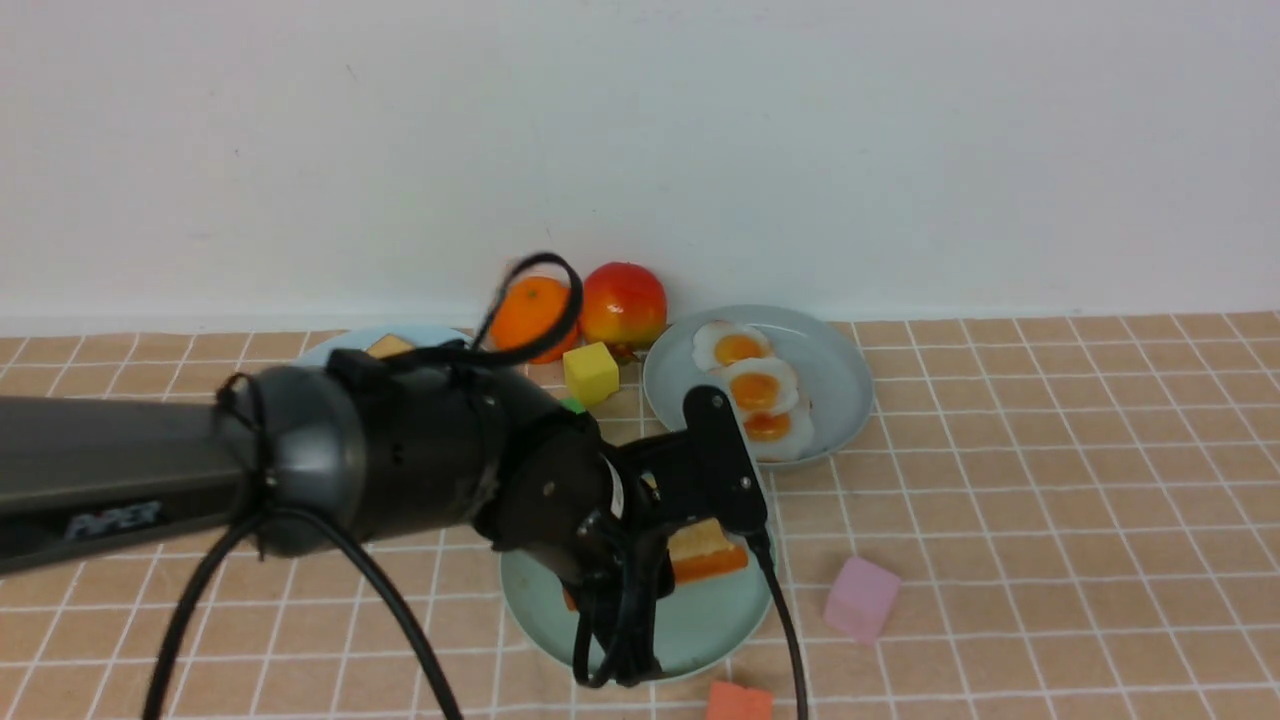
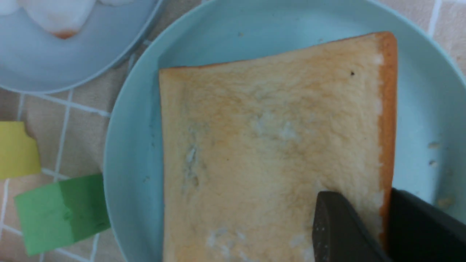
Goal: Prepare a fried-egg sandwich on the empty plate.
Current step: Use the left arm to put a slice of bread into the empty plate in the middle, then use the right arm to grab a fried egg
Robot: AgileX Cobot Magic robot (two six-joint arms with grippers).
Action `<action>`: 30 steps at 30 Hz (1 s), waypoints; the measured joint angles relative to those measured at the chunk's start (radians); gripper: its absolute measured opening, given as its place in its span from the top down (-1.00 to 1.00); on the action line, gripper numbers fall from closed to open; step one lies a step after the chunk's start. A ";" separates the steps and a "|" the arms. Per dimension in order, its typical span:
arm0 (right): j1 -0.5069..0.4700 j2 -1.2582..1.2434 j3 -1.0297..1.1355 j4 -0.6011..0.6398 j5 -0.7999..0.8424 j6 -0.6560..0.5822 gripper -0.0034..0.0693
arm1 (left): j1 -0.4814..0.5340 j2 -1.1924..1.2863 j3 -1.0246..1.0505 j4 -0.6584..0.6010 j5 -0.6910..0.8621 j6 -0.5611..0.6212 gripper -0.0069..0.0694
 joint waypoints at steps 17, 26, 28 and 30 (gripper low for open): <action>0.001 0.091 0.000 0.012 -0.033 0.026 0.19 | 0.000 -0.137 0.001 -0.035 0.061 -0.225 -0.59; 0.001 0.483 -0.012 0.235 -0.274 -0.147 -0.14 | 0.000 -0.581 0.018 -0.067 0.204 -0.600 0.39; 0.001 0.608 -0.045 0.304 -0.300 -0.204 -0.13 | 0.000 -0.683 0.063 -0.065 0.225 -0.630 0.75; 0.001 0.712 -0.082 0.351 -0.314 -0.246 -0.12 | 0.000 -0.752 0.111 -0.066 0.229 -0.641 0.85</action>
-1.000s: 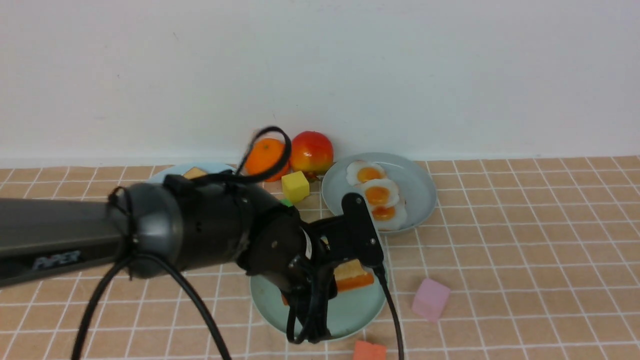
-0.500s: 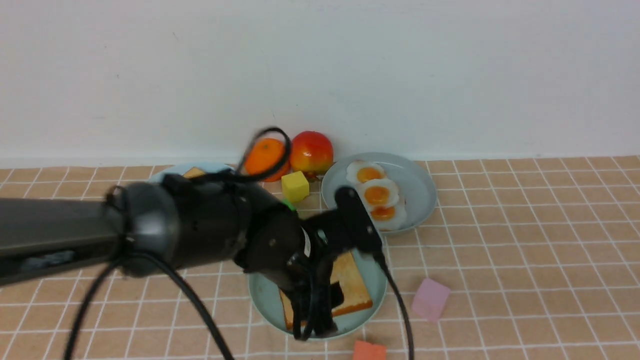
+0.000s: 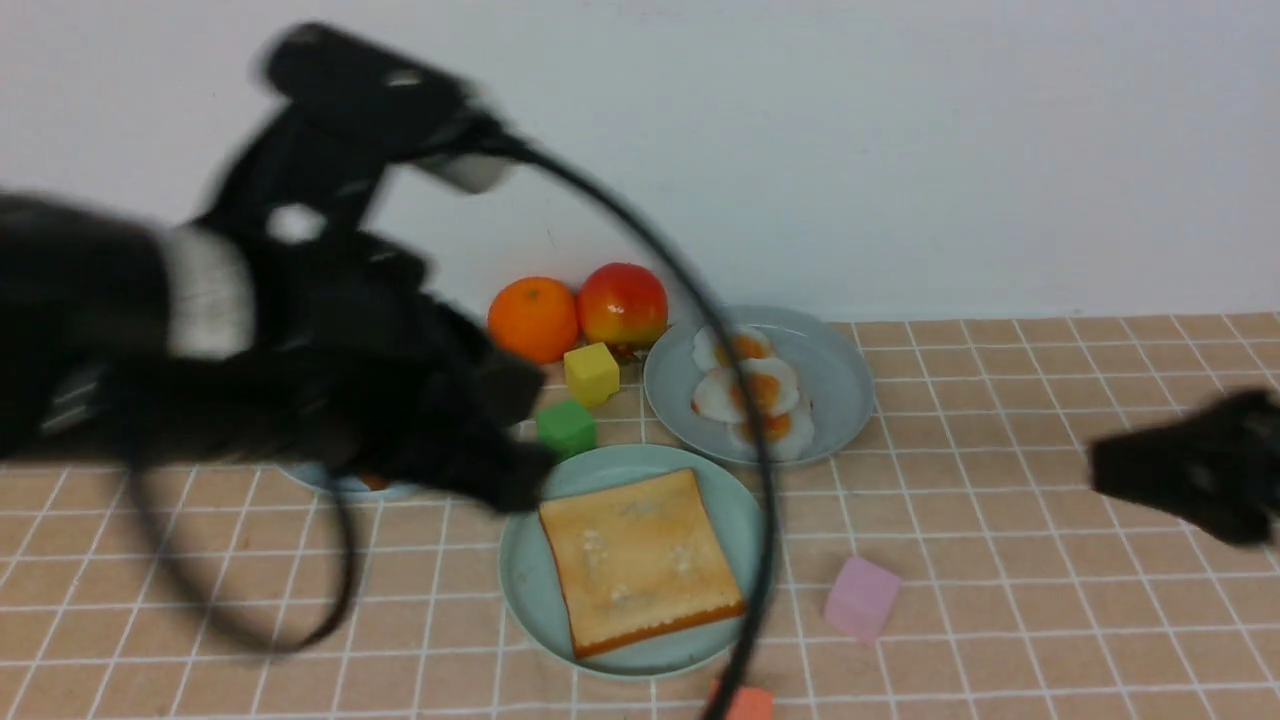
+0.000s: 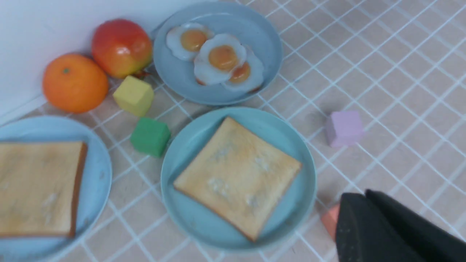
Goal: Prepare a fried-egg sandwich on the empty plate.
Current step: Use the right arm to grab a fried egg
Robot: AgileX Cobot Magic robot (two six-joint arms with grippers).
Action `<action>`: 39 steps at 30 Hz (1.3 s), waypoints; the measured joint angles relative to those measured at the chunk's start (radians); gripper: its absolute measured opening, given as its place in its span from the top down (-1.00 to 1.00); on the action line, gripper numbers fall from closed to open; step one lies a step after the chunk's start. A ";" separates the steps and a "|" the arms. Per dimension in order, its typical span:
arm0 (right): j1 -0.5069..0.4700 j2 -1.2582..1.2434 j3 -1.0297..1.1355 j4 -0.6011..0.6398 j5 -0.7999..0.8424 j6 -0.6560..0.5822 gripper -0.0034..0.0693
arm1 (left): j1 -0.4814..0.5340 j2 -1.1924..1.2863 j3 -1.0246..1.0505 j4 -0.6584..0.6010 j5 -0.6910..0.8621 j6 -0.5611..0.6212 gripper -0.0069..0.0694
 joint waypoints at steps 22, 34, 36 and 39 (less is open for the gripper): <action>0.031 1.082 -0.782 0.109 0.002 -0.097 -0.15 | 0.000 -0.614 0.556 -0.020 -0.360 -0.222 0.85; 0.031 1.314 -1.033 0.125 -0.026 -0.069 -0.27 | 0.000 -0.614 0.556 -0.017 -0.333 -0.223 0.85; 0.031 1.331 -1.051 0.141 -0.030 -0.069 -0.27 | 0.000 -0.614 0.556 -0.017 -0.332 -0.223 0.85; 0.031 1.351 -1.063 0.164 -0.049 -0.069 -0.27 | 0.000 -0.614 0.556 -0.017 -0.332 -0.223 0.85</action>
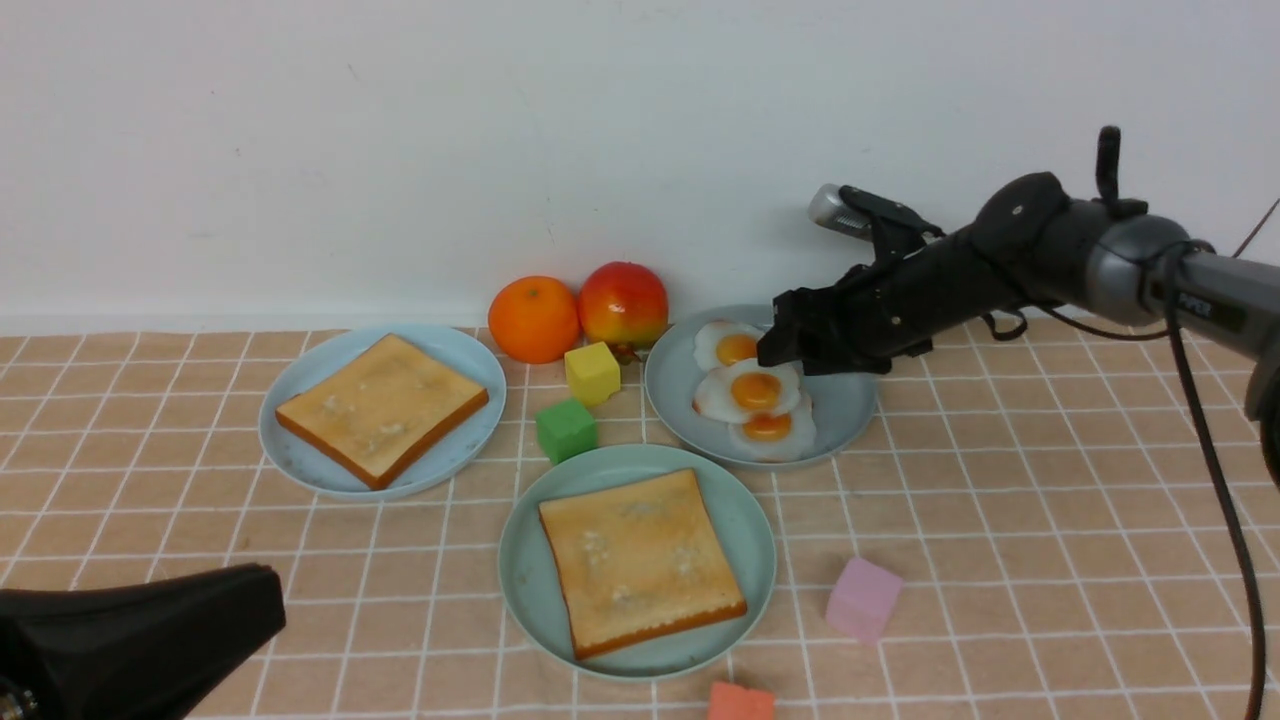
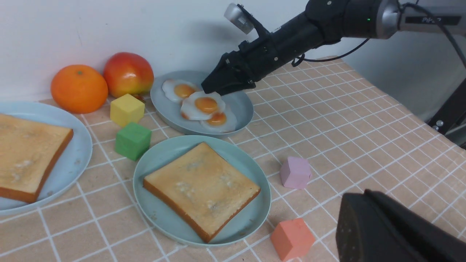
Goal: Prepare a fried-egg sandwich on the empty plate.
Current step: Use the right arm to grab a fried egg
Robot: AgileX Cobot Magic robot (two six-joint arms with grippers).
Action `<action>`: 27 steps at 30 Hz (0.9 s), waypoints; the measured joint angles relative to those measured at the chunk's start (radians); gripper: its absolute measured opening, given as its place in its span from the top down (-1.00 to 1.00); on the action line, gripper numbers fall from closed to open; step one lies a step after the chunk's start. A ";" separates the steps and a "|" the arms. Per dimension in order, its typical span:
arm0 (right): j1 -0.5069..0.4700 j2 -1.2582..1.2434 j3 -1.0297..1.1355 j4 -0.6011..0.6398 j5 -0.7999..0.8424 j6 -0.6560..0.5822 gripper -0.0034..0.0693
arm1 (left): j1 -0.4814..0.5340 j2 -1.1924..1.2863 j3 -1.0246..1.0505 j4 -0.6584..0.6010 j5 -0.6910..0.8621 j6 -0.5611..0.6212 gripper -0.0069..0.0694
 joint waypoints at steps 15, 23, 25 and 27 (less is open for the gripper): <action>0.000 0.019 -0.002 0.102 -0.033 -0.087 -0.27 | 0.000 0.000 0.000 0.000 0.049 0.000 0.85; 0.000 0.034 -0.006 0.111 -0.036 -0.098 -0.26 | 0.000 0.000 0.000 0.000 0.051 0.000 0.85; 0.000 0.034 -0.006 0.110 -0.033 -0.098 -0.22 | 0.000 0.000 0.000 0.000 0.051 0.000 0.85; 0.000 0.034 -0.006 0.110 -0.024 -0.098 -0.15 | 0.000 0.000 0.000 0.000 0.051 0.000 0.85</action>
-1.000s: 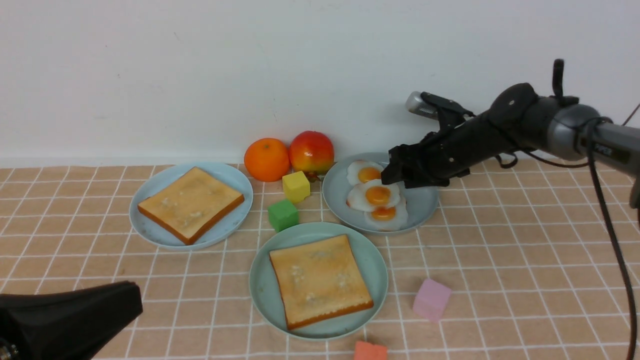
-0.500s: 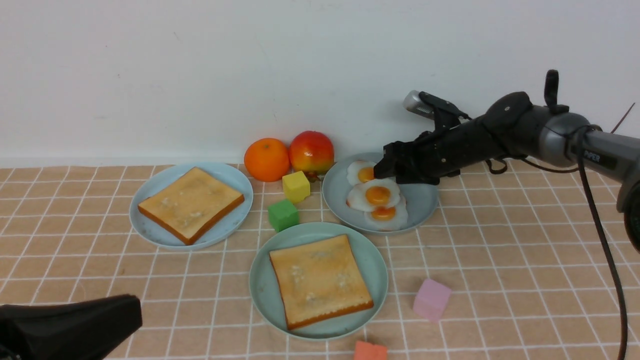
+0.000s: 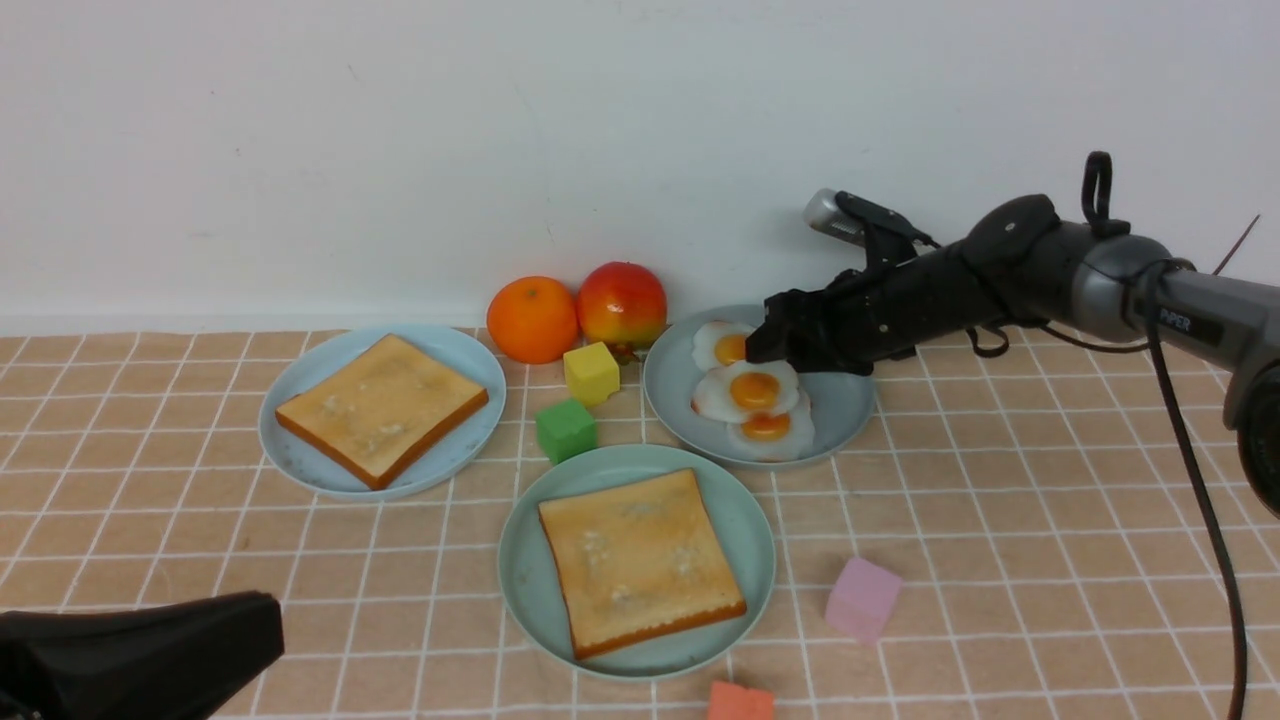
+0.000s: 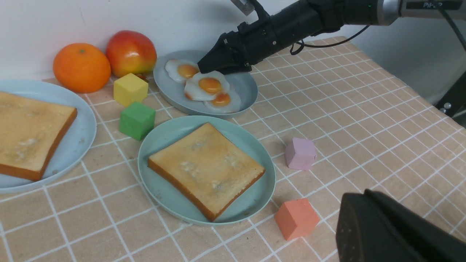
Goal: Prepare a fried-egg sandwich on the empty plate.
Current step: Use the right arm to grab a fried egg, then use the right arm to place the fried egg on the slice of bread in the middle
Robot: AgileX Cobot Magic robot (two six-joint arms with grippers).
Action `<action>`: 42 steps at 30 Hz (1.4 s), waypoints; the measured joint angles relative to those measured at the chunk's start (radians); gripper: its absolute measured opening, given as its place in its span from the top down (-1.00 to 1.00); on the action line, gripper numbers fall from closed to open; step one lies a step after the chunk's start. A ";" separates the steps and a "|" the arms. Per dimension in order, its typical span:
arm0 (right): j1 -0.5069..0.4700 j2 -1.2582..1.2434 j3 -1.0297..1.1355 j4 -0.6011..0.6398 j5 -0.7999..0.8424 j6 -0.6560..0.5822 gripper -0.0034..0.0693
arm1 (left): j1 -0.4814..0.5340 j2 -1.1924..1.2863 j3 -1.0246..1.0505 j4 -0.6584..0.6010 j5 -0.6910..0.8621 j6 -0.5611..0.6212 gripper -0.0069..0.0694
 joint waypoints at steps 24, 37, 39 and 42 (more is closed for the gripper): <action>-0.003 -0.041 -0.005 0.011 0.060 0.000 0.67 | 0.000 0.000 0.000 0.014 -0.001 0.000 0.84; -0.031 -0.232 0.003 -0.012 0.444 -0.003 0.71 | 0.000 0.000 0.000 0.121 0.002 0.003 0.83; -0.015 -0.271 0.016 -0.010 0.499 -0.002 0.71 | 0.000 0.000 0.000 0.144 0.003 0.003 0.83; 0.042 -0.346 0.113 0.017 0.519 0.001 0.71 | 0.000 0.000 0.000 0.161 0.011 0.003 0.82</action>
